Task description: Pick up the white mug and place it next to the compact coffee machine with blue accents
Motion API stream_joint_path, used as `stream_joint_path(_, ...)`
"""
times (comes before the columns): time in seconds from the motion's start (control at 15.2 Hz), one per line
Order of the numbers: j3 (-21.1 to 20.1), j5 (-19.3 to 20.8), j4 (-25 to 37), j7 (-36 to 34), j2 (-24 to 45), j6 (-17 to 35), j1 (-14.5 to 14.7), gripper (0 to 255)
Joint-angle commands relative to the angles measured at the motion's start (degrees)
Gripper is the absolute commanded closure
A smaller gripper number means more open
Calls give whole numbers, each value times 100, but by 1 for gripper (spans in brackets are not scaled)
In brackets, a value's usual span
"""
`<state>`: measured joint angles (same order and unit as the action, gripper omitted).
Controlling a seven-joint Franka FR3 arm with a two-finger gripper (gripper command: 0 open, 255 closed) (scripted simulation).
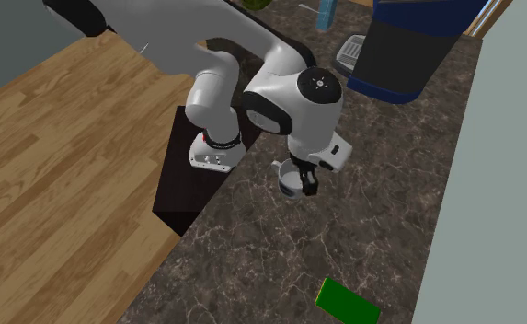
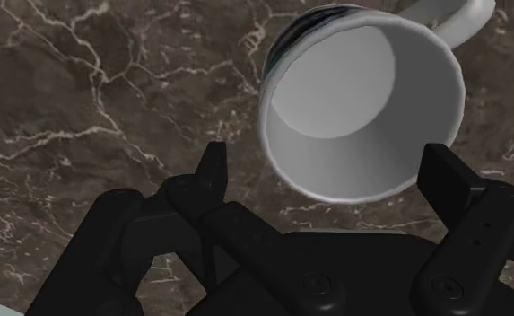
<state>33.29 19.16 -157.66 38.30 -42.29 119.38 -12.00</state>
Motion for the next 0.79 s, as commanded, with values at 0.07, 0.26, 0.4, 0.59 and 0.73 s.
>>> stream_joint_path(0.07, 486, 96, 46, 364, 391, 496, 1, 0)
stream_joint_path(0.26, 595, 127, -86, 375, 566, 802, 39, 0)
stream_joint_path(0.4, 672, 143, -167, 386, 697, 1013, 73, 0)
stream_joint_path(0.59, 777, 154, -264, 404, 882, 1293, 127, 0)
stream_joint_path(0.73, 777, 154, -264, 404, 881, 1292, 126, 0)
